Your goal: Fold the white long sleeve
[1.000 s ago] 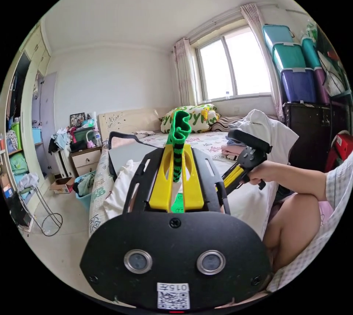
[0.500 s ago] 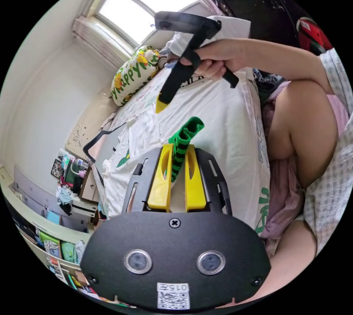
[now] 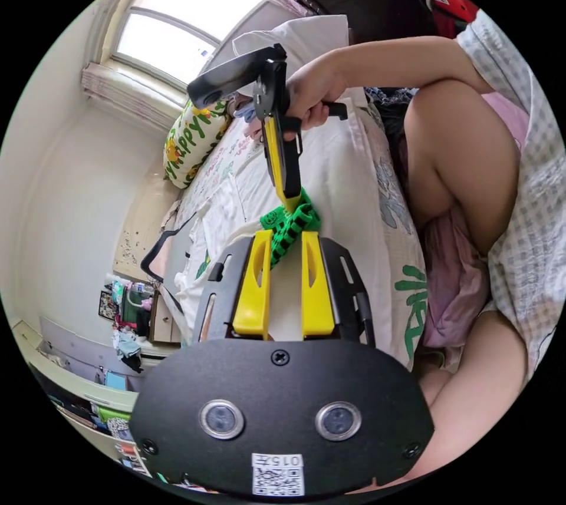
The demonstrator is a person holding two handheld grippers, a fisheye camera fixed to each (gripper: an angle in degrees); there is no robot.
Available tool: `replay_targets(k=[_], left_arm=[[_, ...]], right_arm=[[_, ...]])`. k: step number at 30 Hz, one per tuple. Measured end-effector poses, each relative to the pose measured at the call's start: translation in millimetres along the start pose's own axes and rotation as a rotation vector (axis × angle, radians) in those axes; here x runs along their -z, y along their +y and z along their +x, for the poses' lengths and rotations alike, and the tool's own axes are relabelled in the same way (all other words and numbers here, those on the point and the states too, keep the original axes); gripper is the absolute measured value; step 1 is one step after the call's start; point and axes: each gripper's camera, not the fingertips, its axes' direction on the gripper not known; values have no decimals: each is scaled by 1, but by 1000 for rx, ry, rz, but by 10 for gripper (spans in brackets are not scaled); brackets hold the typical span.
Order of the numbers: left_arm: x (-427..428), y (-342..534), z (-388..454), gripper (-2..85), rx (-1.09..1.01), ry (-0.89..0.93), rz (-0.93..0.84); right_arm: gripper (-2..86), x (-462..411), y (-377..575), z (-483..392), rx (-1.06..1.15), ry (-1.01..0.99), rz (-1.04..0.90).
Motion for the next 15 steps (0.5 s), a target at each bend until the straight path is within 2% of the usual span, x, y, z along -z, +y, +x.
replay_targets(k=[3,5,9,12,15], left_arm=[[3,9,-26,75,107,55,45],[-1,18,-46,75,200,88,85],[-11,19,-56,67,250,95,121],[-8,19,-61,57,277,58,183],[11,25,-70,53,276,119,319]], right_arm=[[6,9,4,6,-26,8,35],[47,16,6,9,-48,27,77],[65,16,2,14,-65,62,85],[69,8,-5,22,-62,-12,45],[52,3,-10,26,-59,18,18]])
